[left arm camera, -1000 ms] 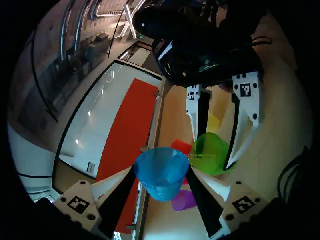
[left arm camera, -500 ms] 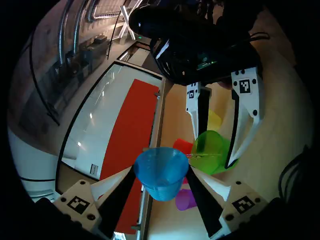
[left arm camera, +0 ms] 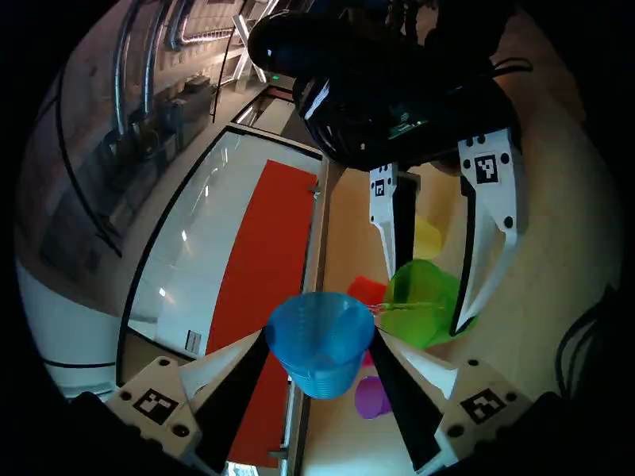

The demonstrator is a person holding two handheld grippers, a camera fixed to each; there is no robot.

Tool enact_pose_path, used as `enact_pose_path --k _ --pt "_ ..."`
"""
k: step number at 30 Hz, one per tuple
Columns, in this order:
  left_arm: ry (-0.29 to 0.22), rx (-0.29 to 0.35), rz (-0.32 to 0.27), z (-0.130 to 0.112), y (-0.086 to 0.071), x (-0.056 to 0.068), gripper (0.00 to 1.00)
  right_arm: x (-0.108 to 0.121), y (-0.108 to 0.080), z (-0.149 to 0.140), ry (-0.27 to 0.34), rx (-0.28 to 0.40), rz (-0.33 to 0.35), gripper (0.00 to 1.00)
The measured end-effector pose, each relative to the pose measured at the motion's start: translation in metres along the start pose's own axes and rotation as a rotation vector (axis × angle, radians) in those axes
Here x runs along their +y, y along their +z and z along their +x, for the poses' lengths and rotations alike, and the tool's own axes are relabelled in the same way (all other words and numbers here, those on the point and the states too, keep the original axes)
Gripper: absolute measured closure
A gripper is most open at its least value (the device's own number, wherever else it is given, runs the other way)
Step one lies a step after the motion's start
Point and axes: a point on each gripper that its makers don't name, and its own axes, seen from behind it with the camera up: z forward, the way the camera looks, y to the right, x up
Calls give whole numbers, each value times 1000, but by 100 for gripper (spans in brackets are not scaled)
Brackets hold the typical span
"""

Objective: Pour water

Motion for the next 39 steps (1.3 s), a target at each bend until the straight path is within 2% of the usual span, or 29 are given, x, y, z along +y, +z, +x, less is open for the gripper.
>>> enact_pose_path --k 39 --pt "85 2 40 5 -3 -10 12 0 -1 2 -11 1 -5 10"
